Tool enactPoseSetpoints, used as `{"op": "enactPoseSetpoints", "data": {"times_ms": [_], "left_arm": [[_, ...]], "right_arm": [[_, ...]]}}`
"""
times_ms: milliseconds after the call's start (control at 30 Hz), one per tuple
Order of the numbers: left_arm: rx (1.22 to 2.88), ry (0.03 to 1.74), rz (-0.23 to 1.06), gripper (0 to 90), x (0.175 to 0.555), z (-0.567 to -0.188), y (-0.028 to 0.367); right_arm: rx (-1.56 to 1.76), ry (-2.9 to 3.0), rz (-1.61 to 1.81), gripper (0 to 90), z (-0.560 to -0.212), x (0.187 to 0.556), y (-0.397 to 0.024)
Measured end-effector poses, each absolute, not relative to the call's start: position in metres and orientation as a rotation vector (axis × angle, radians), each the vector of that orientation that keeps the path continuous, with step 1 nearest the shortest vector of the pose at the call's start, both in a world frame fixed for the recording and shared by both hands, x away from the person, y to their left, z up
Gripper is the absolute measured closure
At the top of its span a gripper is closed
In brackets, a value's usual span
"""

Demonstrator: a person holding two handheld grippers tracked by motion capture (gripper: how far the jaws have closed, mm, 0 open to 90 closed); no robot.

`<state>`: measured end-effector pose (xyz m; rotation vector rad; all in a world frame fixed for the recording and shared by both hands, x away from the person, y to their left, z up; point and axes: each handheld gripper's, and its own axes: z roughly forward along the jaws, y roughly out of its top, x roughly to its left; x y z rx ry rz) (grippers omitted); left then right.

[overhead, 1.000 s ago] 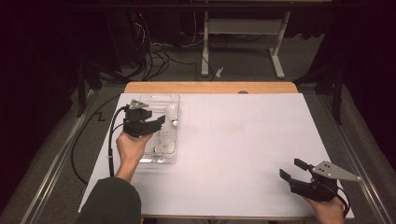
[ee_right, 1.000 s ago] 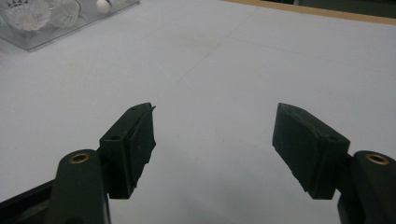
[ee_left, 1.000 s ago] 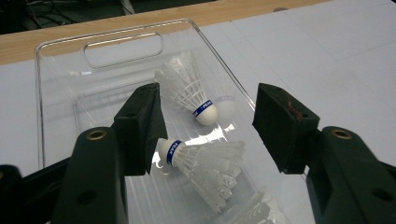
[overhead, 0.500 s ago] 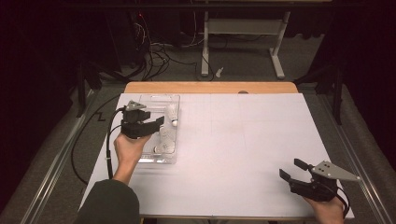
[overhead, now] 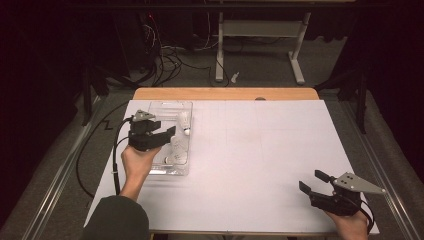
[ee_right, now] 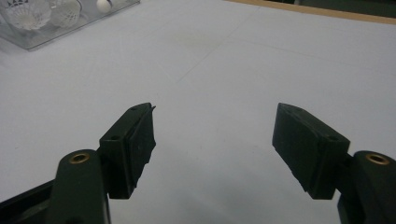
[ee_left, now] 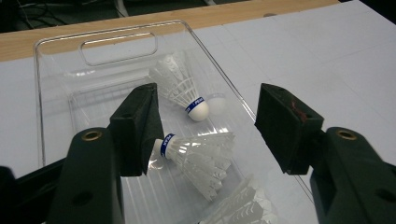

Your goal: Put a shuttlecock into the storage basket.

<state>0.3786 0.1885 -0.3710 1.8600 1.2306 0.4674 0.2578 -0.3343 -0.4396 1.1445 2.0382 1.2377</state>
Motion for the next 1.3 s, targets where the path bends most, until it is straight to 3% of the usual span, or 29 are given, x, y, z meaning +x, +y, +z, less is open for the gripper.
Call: {"op": "enactPoseSetpoints", "data": {"times_ms": [1300], "left_arm": [[1.825, 1.166, 0.450, 39.8, 0.342, -0.373, 0.197]], "right_arm": [[1.146, 2.039, 1.237, 30.1, -0.439, 0.257, -0.334]]}}
